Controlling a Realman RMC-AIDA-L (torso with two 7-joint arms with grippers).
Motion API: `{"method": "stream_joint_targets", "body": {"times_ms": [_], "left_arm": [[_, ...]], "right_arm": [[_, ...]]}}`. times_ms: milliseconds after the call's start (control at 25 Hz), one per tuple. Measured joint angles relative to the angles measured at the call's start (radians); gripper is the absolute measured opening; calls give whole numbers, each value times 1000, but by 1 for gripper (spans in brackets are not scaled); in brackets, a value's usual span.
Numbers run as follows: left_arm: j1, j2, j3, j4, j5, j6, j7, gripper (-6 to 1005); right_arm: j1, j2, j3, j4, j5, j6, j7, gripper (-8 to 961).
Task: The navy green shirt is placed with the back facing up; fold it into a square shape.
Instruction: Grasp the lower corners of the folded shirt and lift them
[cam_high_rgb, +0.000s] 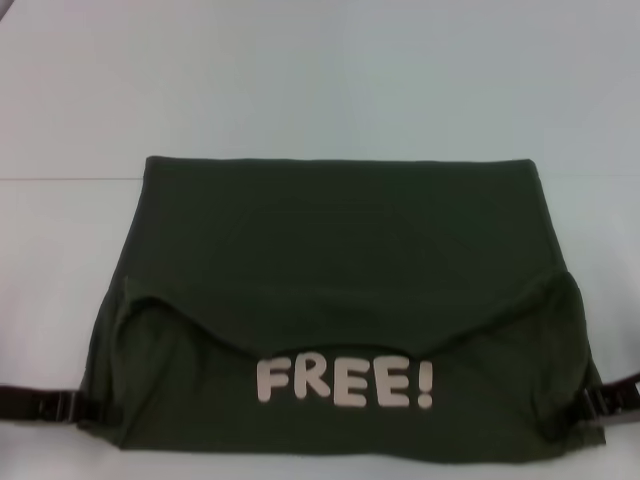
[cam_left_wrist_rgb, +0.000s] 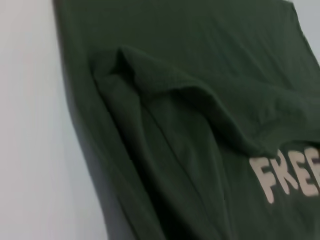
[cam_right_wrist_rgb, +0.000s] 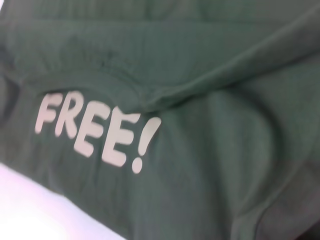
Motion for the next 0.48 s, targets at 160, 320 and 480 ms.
{"method": "stream_joint_targets", "body": {"times_ms": [160,320,480], "left_arm": [[-7,14,-1,1,71,114,-19,36],[-13,24,-3,1,143,215,-31,36],[-13,31,-4,-1,197,303,-37,36]], "right_arm": [[-22,0,0,8,-4,-58,-64,53],[-34,-1,-4,25,-9,-126,-135,53],[-52,-2,-41,37,-10,-154,-175,52]]}}
